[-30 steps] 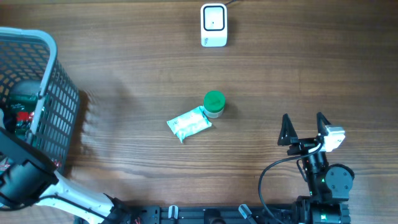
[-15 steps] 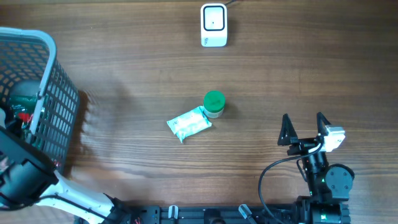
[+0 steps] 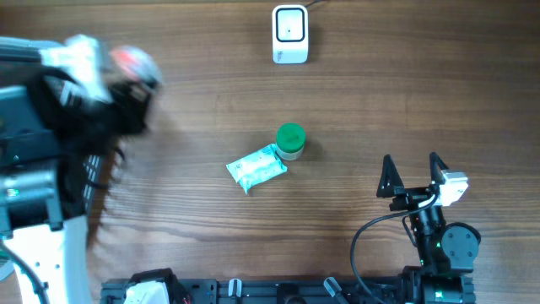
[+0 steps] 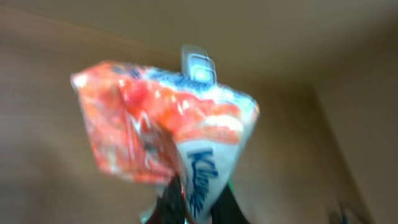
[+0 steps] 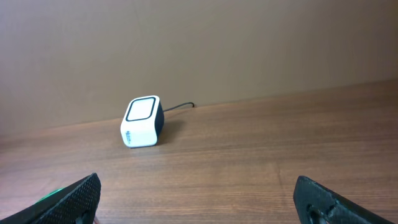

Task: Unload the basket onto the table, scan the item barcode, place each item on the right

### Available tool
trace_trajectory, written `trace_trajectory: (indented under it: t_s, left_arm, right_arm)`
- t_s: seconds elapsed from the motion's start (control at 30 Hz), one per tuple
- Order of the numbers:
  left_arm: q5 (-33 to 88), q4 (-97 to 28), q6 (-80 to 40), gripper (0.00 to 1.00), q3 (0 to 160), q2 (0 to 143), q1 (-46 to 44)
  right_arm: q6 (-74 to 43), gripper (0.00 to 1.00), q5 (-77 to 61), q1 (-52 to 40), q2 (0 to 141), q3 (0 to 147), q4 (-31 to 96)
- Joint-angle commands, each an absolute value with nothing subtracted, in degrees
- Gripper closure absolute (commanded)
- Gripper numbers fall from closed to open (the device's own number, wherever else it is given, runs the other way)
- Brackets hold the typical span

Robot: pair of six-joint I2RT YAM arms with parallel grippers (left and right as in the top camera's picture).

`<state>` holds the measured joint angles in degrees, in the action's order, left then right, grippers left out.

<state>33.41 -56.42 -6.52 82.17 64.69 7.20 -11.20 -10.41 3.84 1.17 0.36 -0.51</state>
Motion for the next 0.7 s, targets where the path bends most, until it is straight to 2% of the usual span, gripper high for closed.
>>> trace_trajectory:
  t_s: [0.0, 0.13, 0.23, 0.3, 0.4, 0.43, 0.47, 0.5, 0.53, 0.67]
  left_arm:
    - [34.2, -63.5, 4.3, 0.96, 77.9, 67.6, -5.2]
    - [19.4, -59.0, 0.5, 0.96, 65.7, 73.9, -14.2]
    - [12.1, -50.3, -15.8, 0.96, 58.1, 80.5, -15.6]
    - [11.0, -48.6, -26.6, 0.96, 56.1, 86.4, -15.7]
    - [11.4, -47.6, -28.1, 0.95, 56.1, 91.3, -17.2]
    - [11.4, -47.3, -28.1, 0.82, 56.2, 91.3, -17.7]
    - [11.5, -47.4, -27.9, 0.63, 56.6, 91.0, -18.1]
    - [11.4, -47.9, -27.9, 0.06, 58.4, 90.4, -18.8]
    - [10.9, -49.1, -27.9, 0.0, 60.9, 89.6, -19.3]
    - [-4.0, -58.9, -28.0, 0.0, 78.8, 85.7, -18.8]
  right_arm:
    - [-10.5, 0.0, -10.2, 3.8, 0.8, 0.3, -0.8]
    - [-10.5, 0.0, -10.3, 3.8, 0.8, 0.3, -0.8]
    - [-10.5, 0.0, -10.3, 3.8, 0.8, 0.3, -0.8]
    - [-10.5, 0.0, -10.2, 3.8, 0.8, 0.3, -0.8]
    - [-10.6, 0.0, -10.2, 3.8, 0.8, 0.3, -0.8]
    - [-10.5, 0.0, -10.2, 3.8, 0.8, 0.3, -0.8]
    - [-10.5, 0.0, -10.2, 3.8, 0.8, 0.3, -0.8]
    - [-10.5, 0.0, -10.3, 3.8, 0.8, 0.3, -0.8]
    - [-10.5, 0.0, -10.2, 3.8, 0.8, 0.3, -0.8]
    - [-10.5, 0.0, -10.2, 3.8, 0.8, 0.3, -0.8]
